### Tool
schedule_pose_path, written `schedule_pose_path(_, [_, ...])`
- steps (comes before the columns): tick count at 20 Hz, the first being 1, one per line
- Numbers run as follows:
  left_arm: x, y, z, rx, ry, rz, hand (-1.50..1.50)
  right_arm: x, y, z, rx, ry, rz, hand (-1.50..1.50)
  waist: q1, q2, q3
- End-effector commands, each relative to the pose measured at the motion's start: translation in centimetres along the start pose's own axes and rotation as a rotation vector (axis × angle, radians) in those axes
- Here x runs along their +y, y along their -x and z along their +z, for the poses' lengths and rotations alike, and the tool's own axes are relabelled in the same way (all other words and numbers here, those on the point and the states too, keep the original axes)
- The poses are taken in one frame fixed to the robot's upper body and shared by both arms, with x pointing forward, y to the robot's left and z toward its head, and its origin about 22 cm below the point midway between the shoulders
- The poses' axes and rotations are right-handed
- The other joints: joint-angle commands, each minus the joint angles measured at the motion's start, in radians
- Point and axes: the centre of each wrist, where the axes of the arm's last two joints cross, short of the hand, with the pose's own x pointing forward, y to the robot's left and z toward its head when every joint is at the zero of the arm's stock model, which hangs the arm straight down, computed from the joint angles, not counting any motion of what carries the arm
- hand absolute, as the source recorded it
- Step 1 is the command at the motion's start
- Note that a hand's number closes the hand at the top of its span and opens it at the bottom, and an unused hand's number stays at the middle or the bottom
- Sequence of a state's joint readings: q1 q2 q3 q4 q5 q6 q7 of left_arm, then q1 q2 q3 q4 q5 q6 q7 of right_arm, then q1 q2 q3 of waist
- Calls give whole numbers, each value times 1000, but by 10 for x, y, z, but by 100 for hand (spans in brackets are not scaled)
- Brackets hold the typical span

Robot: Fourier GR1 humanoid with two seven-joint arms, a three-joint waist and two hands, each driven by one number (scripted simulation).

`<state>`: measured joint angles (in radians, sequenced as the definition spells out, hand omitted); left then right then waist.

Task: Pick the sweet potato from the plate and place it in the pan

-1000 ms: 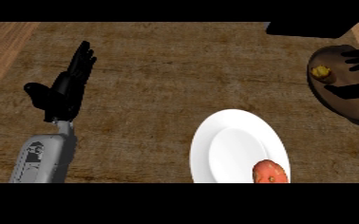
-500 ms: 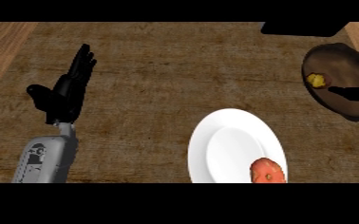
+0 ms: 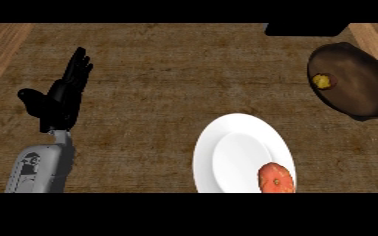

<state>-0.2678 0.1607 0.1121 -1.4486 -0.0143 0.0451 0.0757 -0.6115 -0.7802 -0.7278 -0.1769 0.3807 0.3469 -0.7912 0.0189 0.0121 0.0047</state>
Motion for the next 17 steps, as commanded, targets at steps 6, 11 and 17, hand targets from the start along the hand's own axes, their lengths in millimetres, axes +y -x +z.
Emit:
schedule_pose_path(6, [7, 4, 3, 8, -29, -10, 0, -73, -5, 55, -86, -72, -88, -150, -25, -12, -3])
schedule_pose_path(11, [15, 10, 1, 25, -32, 5, 0, -95, -4, 83, -35, -84, -101, -150, -37, -13, -5])
schedule_pose_path(17, [5, -2, 4, 17, -33, -9, 0, -112, -17, 92, -32, -99, -22, -150, -33, -16, -5])
